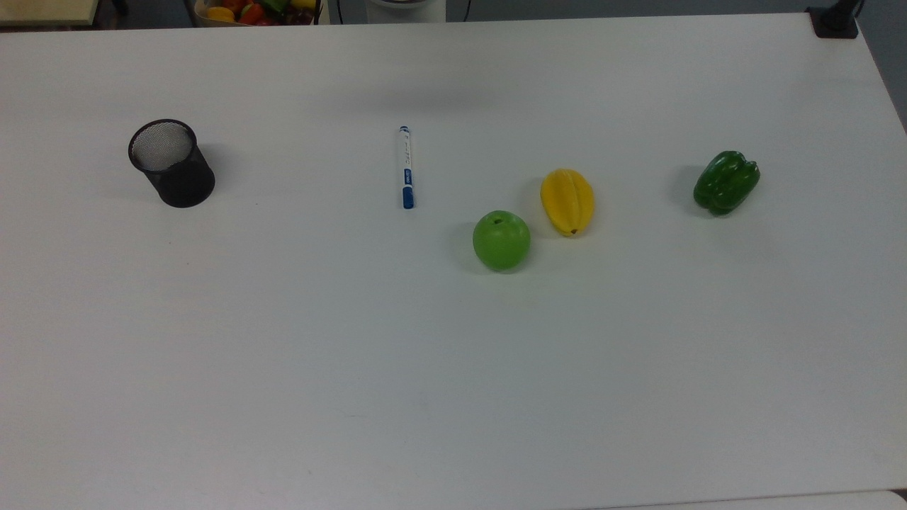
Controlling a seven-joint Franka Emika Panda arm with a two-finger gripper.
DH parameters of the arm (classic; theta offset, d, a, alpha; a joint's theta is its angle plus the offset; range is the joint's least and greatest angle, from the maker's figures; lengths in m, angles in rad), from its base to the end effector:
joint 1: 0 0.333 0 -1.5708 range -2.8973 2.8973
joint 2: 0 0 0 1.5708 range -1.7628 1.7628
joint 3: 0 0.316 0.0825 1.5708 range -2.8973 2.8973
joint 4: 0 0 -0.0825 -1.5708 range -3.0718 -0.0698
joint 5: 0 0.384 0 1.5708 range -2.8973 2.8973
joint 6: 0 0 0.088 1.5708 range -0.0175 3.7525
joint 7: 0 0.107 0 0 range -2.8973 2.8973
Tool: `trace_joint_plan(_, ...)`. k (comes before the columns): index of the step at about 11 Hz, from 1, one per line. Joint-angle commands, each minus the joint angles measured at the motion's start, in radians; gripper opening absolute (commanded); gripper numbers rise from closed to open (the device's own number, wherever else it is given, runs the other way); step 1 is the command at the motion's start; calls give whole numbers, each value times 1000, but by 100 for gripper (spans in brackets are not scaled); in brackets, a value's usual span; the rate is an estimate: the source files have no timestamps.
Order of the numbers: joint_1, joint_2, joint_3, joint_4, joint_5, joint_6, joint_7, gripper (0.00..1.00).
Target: Place marker
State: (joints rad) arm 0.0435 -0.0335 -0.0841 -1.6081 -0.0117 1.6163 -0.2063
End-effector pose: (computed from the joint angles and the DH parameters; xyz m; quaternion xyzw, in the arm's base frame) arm 0.5481 -0.0243 0.6293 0.9963 0.0829 0.0201 0.0070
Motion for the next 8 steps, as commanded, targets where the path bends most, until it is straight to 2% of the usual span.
trace_joint_plan(1, -13, -11, 12, -26, 19, 19, -7, 100)
trace_joint_plan(8, -10, -14, 10, -41, 19, 28, -22, 100)
